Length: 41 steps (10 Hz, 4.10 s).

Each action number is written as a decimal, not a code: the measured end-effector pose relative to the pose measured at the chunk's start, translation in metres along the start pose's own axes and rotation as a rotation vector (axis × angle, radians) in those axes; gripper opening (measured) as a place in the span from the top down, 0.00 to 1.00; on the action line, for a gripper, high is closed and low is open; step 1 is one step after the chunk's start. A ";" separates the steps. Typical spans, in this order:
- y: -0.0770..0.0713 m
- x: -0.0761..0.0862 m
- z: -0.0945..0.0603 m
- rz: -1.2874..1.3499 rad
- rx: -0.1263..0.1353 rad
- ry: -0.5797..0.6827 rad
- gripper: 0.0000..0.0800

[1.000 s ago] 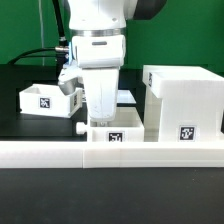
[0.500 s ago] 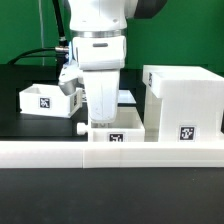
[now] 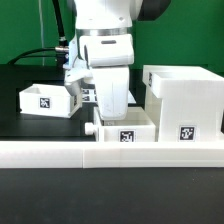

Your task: Assemble drawer

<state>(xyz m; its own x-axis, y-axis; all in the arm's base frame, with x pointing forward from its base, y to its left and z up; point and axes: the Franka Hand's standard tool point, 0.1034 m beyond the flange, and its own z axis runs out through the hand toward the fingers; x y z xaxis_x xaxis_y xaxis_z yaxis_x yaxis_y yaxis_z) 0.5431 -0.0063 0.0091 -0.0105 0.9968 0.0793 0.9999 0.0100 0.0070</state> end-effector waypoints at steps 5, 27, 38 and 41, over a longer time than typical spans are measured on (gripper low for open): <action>0.002 0.006 0.003 -0.002 -0.012 0.002 0.95; 0.005 0.016 0.004 -0.048 -0.019 -0.062 0.95; 0.001 0.012 0.000 0.073 -0.017 -0.057 0.49; 0.008 0.016 -0.014 0.066 -0.031 -0.061 0.22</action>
Offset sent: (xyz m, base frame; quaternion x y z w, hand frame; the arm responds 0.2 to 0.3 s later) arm 0.0000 0.0000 0.0000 0.0000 0.0000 0.0000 1.0000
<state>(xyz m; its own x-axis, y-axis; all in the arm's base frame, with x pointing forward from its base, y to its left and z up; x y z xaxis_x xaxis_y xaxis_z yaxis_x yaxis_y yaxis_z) 0.5513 0.0087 0.0248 0.0566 0.9982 0.0197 0.9977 -0.0573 0.0351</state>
